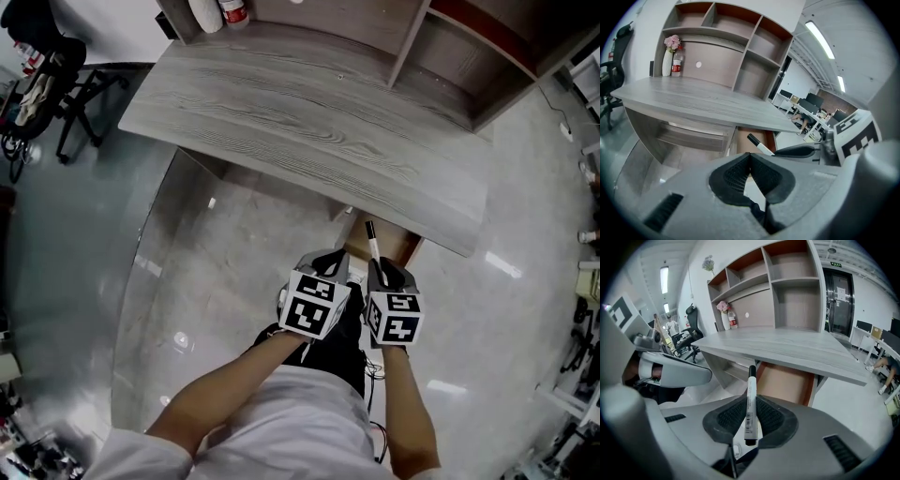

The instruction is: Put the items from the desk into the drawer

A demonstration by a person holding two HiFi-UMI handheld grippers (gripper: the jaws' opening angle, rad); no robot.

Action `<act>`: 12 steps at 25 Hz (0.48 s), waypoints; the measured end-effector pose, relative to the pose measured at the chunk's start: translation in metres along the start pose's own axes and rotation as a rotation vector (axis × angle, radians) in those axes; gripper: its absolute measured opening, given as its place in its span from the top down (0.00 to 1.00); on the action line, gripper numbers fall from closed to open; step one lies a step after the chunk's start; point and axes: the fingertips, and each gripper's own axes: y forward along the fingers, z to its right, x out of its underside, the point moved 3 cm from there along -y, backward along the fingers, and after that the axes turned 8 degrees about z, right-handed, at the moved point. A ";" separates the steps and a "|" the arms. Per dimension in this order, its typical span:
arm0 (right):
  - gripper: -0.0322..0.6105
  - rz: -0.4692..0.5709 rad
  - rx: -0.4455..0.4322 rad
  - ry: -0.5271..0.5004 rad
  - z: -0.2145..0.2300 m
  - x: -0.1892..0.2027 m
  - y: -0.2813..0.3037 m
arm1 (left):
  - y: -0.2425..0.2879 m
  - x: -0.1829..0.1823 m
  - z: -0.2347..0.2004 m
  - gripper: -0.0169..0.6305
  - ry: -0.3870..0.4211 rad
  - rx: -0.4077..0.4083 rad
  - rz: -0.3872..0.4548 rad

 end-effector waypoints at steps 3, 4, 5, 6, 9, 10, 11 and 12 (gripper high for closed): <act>0.87 -0.020 -0.006 0.010 0.005 0.012 0.017 | 0.006 0.008 -0.002 0.97 -0.014 -0.014 -0.016; 0.87 -0.027 -0.007 0.012 0.007 0.015 0.023 | 0.009 0.010 -0.002 0.97 -0.016 -0.018 -0.020; 0.87 -0.035 -0.009 0.014 0.009 0.018 0.029 | 0.012 0.012 -0.002 0.97 -0.017 -0.021 -0.024; 0.87 -0.042 -0.010 0.017 0.011 0.021 0.035 | 0.014 0.013 -0.003 0.97 -0.018 -0.025 -0.028; 0.87 -0.056 -0.012 0.032 0.019 0.028 0.050 | 0.023 0.018 -0.002 0.97 -0.029 -0.033 -0.037; 0.87 -0.059 -0.013 0.039 0.020 0.031 0.053 | 0.026 0.019 -0.001 0.97 -0.032 -0.034 -0.040; 0.87 -0.062 -0.014 0.044 0.022 0.033 0.056 | 0.027 0.021 -0.001 0.97 -0.033 -0.036 -0.043; 0.87 -0.064 -0.017 0.047 0.022 0.034 0.059 | 0.028 0.022 -0.001 0.97 -0.034 -0.038 -0.046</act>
